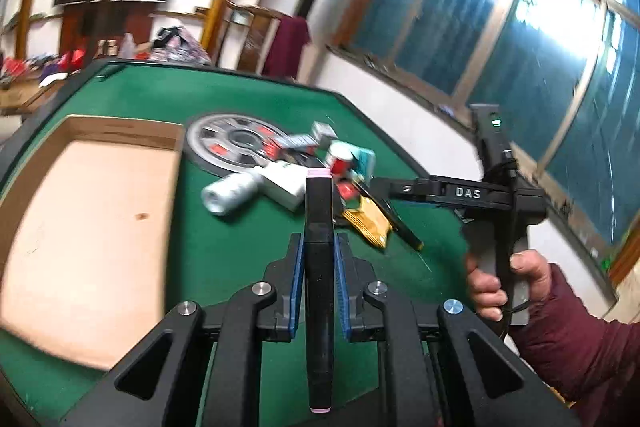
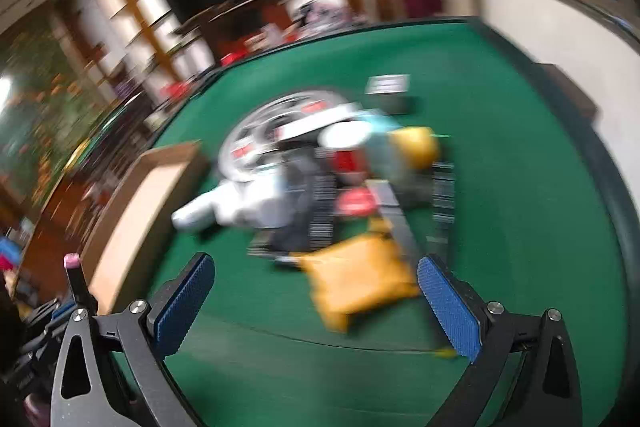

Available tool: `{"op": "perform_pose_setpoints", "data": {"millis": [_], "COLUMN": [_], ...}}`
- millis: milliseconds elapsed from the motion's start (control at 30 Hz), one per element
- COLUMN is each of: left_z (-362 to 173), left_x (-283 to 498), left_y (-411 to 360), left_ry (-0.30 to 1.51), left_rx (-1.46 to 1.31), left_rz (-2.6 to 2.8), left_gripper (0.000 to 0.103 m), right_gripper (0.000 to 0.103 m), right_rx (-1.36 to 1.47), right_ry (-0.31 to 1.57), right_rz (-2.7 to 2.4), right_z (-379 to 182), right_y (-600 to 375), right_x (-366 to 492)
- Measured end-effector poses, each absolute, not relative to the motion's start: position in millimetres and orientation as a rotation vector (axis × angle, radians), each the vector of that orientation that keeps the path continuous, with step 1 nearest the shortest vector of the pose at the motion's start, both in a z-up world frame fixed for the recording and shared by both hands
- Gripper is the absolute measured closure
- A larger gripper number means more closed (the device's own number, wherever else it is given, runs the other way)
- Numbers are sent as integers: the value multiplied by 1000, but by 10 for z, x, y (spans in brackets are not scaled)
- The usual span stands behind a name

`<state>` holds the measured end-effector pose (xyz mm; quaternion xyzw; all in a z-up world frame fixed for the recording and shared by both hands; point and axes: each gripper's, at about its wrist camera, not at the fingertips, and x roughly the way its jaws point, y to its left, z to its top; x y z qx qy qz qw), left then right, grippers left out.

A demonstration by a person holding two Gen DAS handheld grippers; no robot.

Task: Organize objects
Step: 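Carry the marker to the cardboard tray with left while right grasps small white bottle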

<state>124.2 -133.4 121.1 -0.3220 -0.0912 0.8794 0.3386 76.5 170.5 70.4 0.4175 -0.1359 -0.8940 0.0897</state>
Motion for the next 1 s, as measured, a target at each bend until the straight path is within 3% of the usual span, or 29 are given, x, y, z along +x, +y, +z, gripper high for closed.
{"op": "perform_pose_setpoints", "data": {"millis": [133, 267, 400, 667, 733, 833, 900, 1000], "left_z": [1204, 1211, 1195, 1074, 1009, 925, 887, 847], "left_x": [1310, 1356, 1306, 1098, 1068, 1027, 988, 940], "left_y": [-1636, -1852, -2112, -2559, -2643, -2717, -2760, -2819], "left_ry": [-294, -347, -437, -550, -571, -609, -626, -666], "left_rx": [-803, -763, -727, -741, -749, -764, -775, -786], "left_rz": [2314, 2335, 2341, 2362, 2368, 2368, 2372, 2371], "left_gripper": [89, 89, 89, 89, 89, 89, 89, 89], "right_gripper": [2, 8, 11, 41, 55, 66, 66, 66], "right_rx": [1266, 1308, 1490, 1638, 1648, 1645, 1636, 1614], "right_ry": [-424, -233, -471, -575, -548, -413, -289, -257], "right_rz": [-2481, -2430, -2250, -2473, -2514, -2606, -2654, -2640], "right_z": [685, 688, 435, 144, 155, 151, 164, 148], "right_y": [1228, 693, 446, 376, 317, 168, 70, 81], "right_x": [443, 103, -195, -585, -682, -763, -749, -697]}}
